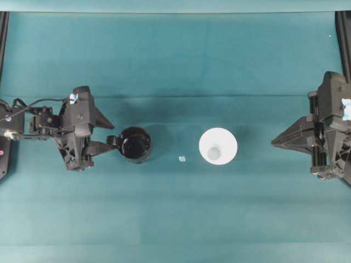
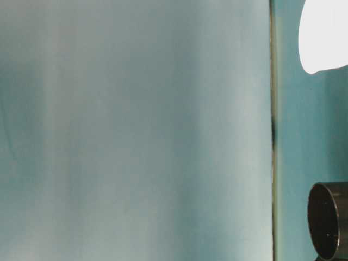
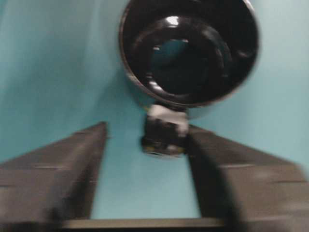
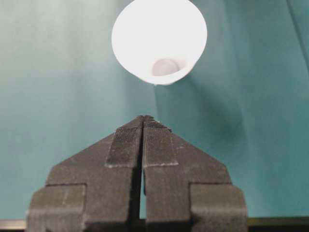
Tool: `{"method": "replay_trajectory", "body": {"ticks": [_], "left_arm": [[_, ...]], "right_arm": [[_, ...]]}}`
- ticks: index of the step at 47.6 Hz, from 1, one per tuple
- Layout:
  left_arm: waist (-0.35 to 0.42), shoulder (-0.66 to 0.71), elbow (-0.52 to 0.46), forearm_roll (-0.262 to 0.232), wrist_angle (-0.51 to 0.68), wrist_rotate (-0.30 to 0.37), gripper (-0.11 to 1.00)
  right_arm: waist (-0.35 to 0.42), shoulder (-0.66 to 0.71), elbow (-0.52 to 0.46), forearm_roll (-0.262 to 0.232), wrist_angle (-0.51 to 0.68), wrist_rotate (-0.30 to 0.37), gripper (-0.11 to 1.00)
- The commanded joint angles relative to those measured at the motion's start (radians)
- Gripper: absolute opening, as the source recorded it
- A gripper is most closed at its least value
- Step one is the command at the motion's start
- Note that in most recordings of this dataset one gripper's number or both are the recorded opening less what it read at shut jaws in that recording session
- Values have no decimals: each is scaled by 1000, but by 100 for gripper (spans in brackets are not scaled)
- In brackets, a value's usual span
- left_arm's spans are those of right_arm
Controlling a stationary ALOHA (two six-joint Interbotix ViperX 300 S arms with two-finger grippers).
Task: Put a paper cup into the cup holder on your left arm.
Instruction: 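Move the open left gripper right toward the black mug's handle, then close the left gripper on the black mug's handle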
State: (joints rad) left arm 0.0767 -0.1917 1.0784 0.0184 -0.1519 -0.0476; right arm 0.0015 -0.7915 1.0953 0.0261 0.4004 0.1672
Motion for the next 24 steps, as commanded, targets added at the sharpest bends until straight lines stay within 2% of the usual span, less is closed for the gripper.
{"method": "replay_trajectory", "body": {"ticks": [1, 3, 4, 24], "left_arm": [[-18, -2, -5, 2, -11, 2, 42], [-25, -2, -5, 2, -11, 2, 31], [-28, -2, -5, 2, -11, 2, 30], [-41, 0, -3, 2, -9, 3, 30]], "right_arm": [[-2, 3, -28, 2, -5, 11, -1], [-2, 3, -28, 2, -6, 11, -1], [-2, 3, -28, 2, -5, 11, -1], [-2, 5, -28, 2, -5, 11, -1]]}}
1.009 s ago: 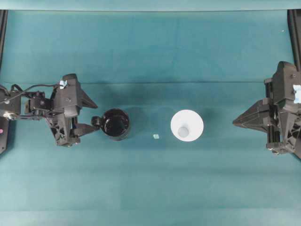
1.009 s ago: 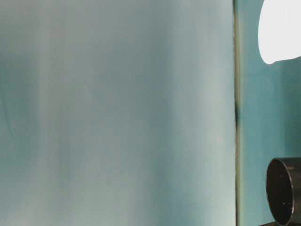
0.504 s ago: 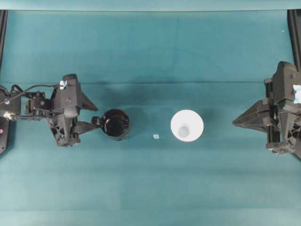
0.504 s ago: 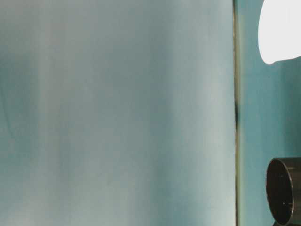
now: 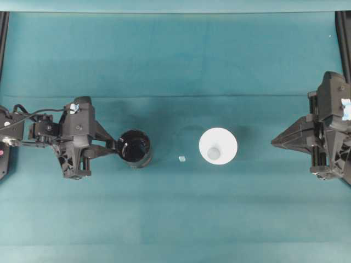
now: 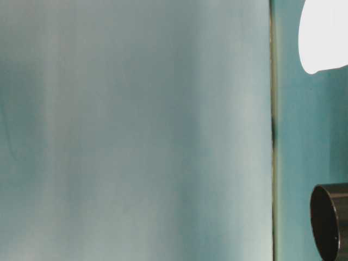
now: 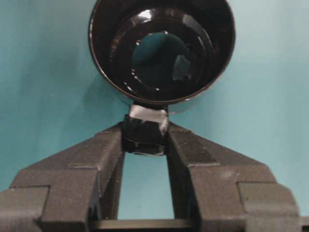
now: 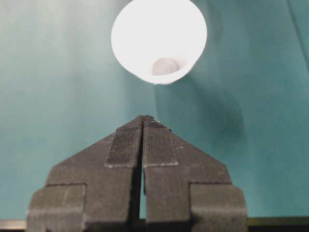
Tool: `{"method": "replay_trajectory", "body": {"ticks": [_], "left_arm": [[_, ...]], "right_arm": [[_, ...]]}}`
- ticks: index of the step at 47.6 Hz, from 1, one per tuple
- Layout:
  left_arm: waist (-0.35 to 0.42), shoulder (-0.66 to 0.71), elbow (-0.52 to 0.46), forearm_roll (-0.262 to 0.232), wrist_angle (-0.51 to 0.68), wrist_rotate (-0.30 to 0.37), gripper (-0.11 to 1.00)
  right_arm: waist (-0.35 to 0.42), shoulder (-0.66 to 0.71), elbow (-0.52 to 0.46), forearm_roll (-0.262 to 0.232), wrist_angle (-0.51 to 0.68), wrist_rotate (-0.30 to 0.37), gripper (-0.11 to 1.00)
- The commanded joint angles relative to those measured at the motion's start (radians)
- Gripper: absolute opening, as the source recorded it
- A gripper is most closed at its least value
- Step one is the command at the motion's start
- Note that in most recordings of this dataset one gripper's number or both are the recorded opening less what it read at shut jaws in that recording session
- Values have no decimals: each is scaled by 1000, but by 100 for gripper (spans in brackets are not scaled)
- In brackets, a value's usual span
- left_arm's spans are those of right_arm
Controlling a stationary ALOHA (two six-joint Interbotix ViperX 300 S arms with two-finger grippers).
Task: Put a paper cup into the cup holder on your left arm.
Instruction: 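Close the left gripper on the black mug's handle, then slide the black mug right by its handle toward the white cup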
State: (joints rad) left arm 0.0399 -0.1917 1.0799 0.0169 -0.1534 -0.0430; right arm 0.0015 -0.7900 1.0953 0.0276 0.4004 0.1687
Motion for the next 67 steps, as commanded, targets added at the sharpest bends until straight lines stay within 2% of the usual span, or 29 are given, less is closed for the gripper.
{"method": "replay_trajectory", "body": {"ticks": [1, 23, 49, 67], "left_arm": [[-3, -2, -3, 3, -8, -2, 30], [9, 2, -31, 3, -48, -3, 30], [9, 129, -215, 3, -110, 23, 30], [44, 173, -241, 3, -144, 40, 30]], "right_arm": [[-2, 5, -28, 2, -5, 9, -1], [-2, 5, -28, 0, -5, 9, -1], [-2, 5, -26, 0, -5, 9, -1], [-2, 5, -28, 0, 8, 9, -1]]}}
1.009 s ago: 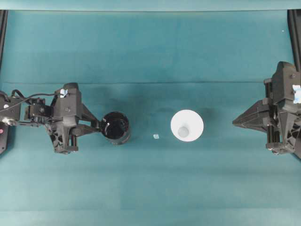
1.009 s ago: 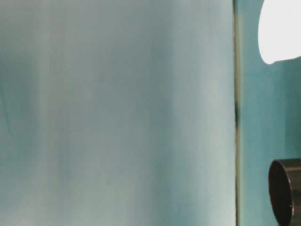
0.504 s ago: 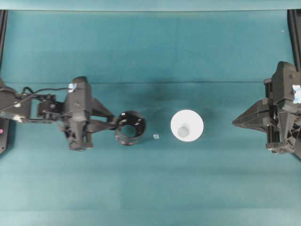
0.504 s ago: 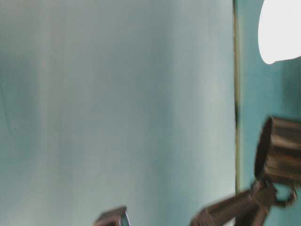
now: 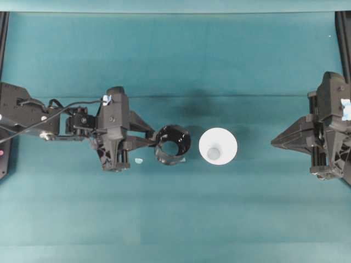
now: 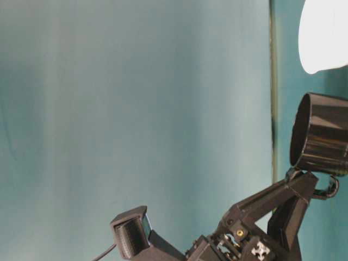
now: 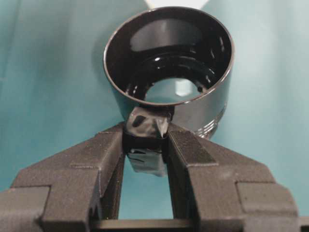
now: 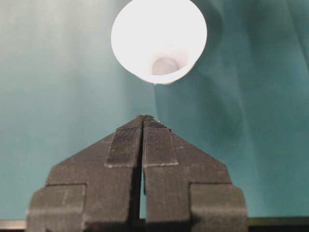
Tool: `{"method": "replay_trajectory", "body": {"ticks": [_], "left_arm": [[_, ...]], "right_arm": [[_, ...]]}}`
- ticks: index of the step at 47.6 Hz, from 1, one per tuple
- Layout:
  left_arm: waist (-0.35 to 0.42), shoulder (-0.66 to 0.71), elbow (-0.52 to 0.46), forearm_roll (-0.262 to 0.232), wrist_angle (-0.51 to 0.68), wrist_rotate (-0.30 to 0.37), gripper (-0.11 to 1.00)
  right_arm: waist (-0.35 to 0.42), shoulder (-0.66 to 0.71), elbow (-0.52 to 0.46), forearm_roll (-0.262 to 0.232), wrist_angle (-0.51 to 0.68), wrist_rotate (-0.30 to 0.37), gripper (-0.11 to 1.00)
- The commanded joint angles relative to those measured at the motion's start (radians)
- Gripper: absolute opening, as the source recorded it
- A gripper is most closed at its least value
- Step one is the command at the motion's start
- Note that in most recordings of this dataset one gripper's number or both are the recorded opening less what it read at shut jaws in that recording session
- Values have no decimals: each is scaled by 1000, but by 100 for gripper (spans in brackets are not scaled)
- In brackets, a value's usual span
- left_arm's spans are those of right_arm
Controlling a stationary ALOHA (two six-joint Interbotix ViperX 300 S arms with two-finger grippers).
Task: Put a paper cup into the cup holder on your left arm.
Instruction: 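Slide the black mug right by its handle toward the white cup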
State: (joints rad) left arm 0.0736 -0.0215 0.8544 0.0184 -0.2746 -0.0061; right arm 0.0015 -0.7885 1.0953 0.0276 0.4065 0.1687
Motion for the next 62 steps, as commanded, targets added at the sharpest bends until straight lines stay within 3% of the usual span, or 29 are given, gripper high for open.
{"method": "replay_trajectory", "body": {"ticks": [1, 13, 62], "left_arm": [[12, 3, -15, 0, -26, 3, 30], [23, 44, -32, 2, -75, 2, 30], [-18, 98, -69, 2, -67, 3, 30]], "right_arm": [[-2, 3, -28, 0, 3, 9, -1], [-2, 0, -28, 0, 12, 9, -1], [-2, -2, -28, 0, 12, 11, -1]]}}
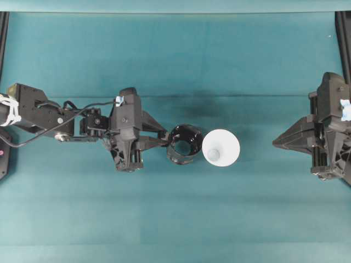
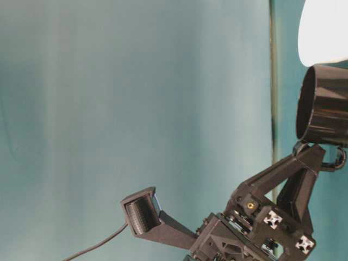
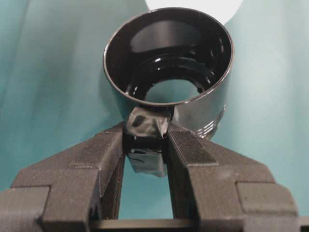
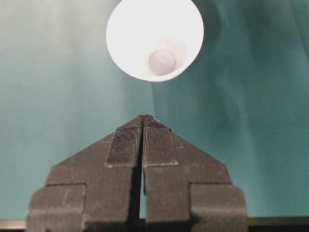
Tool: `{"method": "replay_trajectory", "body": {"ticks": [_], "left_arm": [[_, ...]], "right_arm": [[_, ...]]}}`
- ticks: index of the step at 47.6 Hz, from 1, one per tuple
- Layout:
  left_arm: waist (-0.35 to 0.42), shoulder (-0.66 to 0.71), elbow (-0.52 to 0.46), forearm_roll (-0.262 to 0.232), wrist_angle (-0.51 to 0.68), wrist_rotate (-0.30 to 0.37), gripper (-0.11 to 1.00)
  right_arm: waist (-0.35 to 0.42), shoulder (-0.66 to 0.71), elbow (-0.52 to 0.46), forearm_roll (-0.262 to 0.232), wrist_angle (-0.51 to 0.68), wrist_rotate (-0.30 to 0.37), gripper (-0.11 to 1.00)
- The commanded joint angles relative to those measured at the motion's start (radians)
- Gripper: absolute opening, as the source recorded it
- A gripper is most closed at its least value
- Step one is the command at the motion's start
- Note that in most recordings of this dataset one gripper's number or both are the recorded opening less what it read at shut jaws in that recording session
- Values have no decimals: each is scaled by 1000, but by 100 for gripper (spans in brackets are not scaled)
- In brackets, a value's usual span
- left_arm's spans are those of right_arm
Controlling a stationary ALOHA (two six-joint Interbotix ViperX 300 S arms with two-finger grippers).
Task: Put a paper cup into the cup holder on your left arm.
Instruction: 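Slide the black mug right by its handle toward the white cup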
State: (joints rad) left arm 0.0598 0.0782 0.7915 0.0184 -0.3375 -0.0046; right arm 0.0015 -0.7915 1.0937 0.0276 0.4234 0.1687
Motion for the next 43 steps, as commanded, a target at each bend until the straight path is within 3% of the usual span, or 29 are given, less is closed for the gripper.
{"method": "replay_trajectory", "body": {"ticks": [1, 30, 43], "left_arm": [[-5, -2, -6, 2, -5, 2, 30], [0, 46, -9, 2, -26, 5, 30], [6, 15, 5, 2, 37, 6, 30]], "right_arm": [[-2, 2, -26, 0, -5, 11, -1], [-2, 2, -26, 5, -5, 12, -1], [-2, 2, -26, 5, -5, 14, -1]]}}
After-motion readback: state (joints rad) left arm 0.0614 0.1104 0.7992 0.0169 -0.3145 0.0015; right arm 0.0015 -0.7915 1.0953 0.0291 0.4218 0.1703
